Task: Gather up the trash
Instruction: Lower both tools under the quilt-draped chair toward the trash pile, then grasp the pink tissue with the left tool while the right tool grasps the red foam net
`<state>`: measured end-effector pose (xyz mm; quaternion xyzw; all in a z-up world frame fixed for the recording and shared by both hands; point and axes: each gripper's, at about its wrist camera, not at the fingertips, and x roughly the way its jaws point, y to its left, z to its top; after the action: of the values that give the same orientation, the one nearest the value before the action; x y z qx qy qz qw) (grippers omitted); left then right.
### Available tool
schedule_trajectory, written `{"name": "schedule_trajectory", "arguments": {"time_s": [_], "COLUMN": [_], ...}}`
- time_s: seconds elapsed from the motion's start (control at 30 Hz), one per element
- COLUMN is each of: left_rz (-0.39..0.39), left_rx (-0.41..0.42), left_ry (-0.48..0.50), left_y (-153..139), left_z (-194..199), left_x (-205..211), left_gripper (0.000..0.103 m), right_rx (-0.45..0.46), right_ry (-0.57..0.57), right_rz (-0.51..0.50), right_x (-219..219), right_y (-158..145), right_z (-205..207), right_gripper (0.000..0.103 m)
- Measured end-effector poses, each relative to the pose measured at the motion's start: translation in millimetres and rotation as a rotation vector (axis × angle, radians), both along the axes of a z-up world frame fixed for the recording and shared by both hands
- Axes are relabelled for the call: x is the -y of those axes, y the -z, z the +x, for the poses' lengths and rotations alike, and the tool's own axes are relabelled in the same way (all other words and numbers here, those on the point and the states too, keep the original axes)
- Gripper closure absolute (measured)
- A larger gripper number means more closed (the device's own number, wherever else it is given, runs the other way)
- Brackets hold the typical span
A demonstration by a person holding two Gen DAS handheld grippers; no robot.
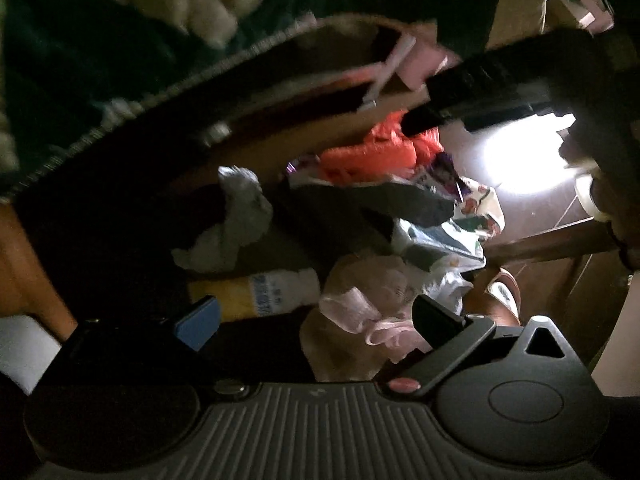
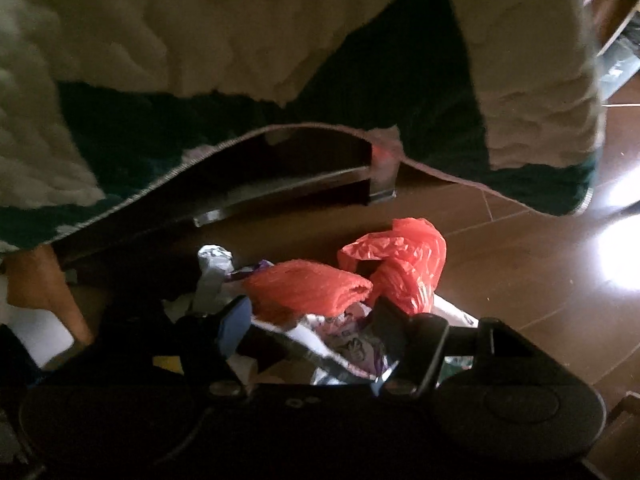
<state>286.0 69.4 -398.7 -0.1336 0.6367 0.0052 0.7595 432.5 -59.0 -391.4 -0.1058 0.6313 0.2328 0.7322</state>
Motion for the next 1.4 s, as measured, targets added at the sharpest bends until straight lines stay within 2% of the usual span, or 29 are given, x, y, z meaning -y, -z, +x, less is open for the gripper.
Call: {"name": "schedule_trajectory", "arguments": {"time_s": [0.27, 0.5, 0.67, 0.73, 0.8, 0.83, 0.9, 0.93, 0.97, 1.0, 1.03, 1.1, 1.27, 1.4], "left_rz": [-0.051, -0.08, -0.085, -0.091, -0.09, -0.095, -0.105, -0.105, -0.108, -0.111, -0.113, -0.111, -0.101, -0.1], "left_rx": [-0.012, -0.047, -0.059, -0.066, -0.08, -0.086, -0.095, -0.099, -0.1, -0.099, -0.098, -0.099, -0.099, -0.092], "left_ry": [0.131, 0.133, 0.149, 0.156, 0.153, 0.147, 0.141, 0.14, 0.136, 0.134, 0.134, 0.138, 0.14, 0.116], "left_y": [45.3, 80.8, 101.0, 107.1, 112.6, 115.0, 117.6, 118.5, 118.7, 118.4, 117.9, 117.5, 113.5, 96.3], "left_z": [4.3, 12.6, 17.3, 19.4, 21.8, 22.6, 23.6, 23.6, 23.4, 22.8, 22.1, 20.6, 17.8, 13.3], "left_x": [46.2, 61.5, 66.8, 69.0, 69.6, 68.8, 66.9, 65.8, 64.8, 64.1, 63.5, 62.5, 58.5, 46.1], "left_gripper": [0.001, 0.001, 0.001, 0.008, 0.026, 0.031, 0.051, 0.054, 0.064, 0.072, 0.075, 0.088, 0.094, 0.096], "right_rx": [0.003, -0.014, 0.006, 0.005, 0.011, 0.013, 0.017, 0.021, 0.025, 0.028, 0.03, 0.026, 0.079, 0.084], "right_ry": [-0.061, -0.141, -0.187, -0.172, -0.156, -0.148, -0.142, -0.144, -0.147, -0.152, -0.157, -0.157, -0.215, -0.183], "right_rz": [0.029, 0.041, 0.01, 0.003, 0.016, 0.029, 0.052, 0.058, 0.061, 0.063, 0.063, 0.031, 0.015, 0.026], "right_x": [-4.7, -15.9, -24.5, -23.8, -20.7, -18.8, -16.6, -15.8, -15.7, -16.0, -16.7, -19.5, -20.5, -16.0], "right_y": [35.0, 62.0, 82.0, 87.7, 88.6, 87.9, 86.3, 85.3, 84.6, 84.3, 84.2, 86.7, 78.5, 55.9], "right_z": [9.2, 2.4, -1.9, -0.1, 1.7, 2.7, 2.7, 2.1, 1.7, 1.2, 0.6, 0.6, -5.0, -3.5], "right_gripper": [0.036, 0.036, 0.036, 0.038, 0.038, 0.038, 0.038, 0.039, 0.04, 0.057, 0.093, 0.093, 0.096, 0.096]}}
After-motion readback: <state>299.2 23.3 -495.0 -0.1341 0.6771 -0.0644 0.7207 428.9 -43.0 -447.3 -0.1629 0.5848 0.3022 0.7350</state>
